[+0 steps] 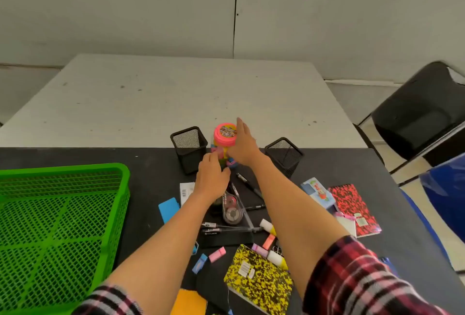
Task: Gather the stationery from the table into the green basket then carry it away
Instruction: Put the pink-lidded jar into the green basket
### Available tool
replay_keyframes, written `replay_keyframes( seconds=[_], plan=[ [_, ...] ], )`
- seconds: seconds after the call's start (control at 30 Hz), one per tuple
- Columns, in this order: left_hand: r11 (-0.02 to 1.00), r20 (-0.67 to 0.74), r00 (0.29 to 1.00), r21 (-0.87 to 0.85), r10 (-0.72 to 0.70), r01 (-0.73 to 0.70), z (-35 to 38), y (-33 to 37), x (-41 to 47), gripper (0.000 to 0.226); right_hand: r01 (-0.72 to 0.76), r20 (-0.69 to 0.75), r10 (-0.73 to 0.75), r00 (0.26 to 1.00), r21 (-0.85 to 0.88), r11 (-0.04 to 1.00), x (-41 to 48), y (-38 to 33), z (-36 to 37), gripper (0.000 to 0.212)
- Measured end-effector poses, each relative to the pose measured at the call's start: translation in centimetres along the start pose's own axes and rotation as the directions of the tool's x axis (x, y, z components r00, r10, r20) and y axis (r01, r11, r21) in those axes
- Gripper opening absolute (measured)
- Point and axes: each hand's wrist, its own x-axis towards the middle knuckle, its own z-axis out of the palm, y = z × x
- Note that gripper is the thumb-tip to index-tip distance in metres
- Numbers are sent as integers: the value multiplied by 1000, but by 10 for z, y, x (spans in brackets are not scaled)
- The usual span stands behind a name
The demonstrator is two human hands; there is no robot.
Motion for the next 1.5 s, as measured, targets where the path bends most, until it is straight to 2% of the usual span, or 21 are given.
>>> replay_keyframes(
  seconds=[0.1,0.3,0.4,0.47,0.57,0.63,0.73,0.83,0.97,1.1,1.2,1.4,1.5],
  plan=[
    [999,-26,999,-26,-19,18,0,-3,2,42,-9,12,8,1000,25,1000,2,2,7,100],
    [990,-89,996,-140,0,-13,-6,6,-7,43,5,-285,40,958,156,988,-17,-4,9,77],
    [976,-158,987,-215,8,-42,-19,18,-18,55,51,-440,20,898,149,987,-35,-27,-5,72],
    [974,-223,975,-215,16,-66,-32,23,-27,68,103,-485,-33,874,119,988,-50,-52,-13,75],
    [978,-314,949,-197,8,-74,-56,28,-41,93,173,-466,-105,879,106,979,-73,-93,-14,77],
    [981,-400,916,-168,23,-99,-77,21,-52,99,208,-427,-142,893,113,972,-88,-123,-3,77],
    [981,-552,831,-113,72,-160,-114,-6,-65,86,234,-381,-155,911,172,957,-106,-163,27,77],
    [992,-612,790,-67,43,-106,-157,-48,-79,79,227,-333,-139,933,244,943,-117,-195,72,76],
    [997,-558,828,-66,-62,30,-197,-119,-95,85,145,-176,-99,979,272,951,-119,-220,143,69],
    [975,-378,900,-136,-217,178,-199,-172,-96,82,42,-55,-30,998,231,972,-120,-214,197,68],
    [972,-255,943,-149,-215,181,-190,-189,-94,72,6,-36,-1,999,151,989,-118,-207,210,75],
    [976,-210,964,-177,-163,127,-178,-200,-74,69,-21,-60,23,998,29,999,-107,-202,204,79],
    [972,-209,962,-194,-175,135,-176,-197,-66,69,-23,-55,15,998,-157,987,-103,-201,204,78]
  ],
)
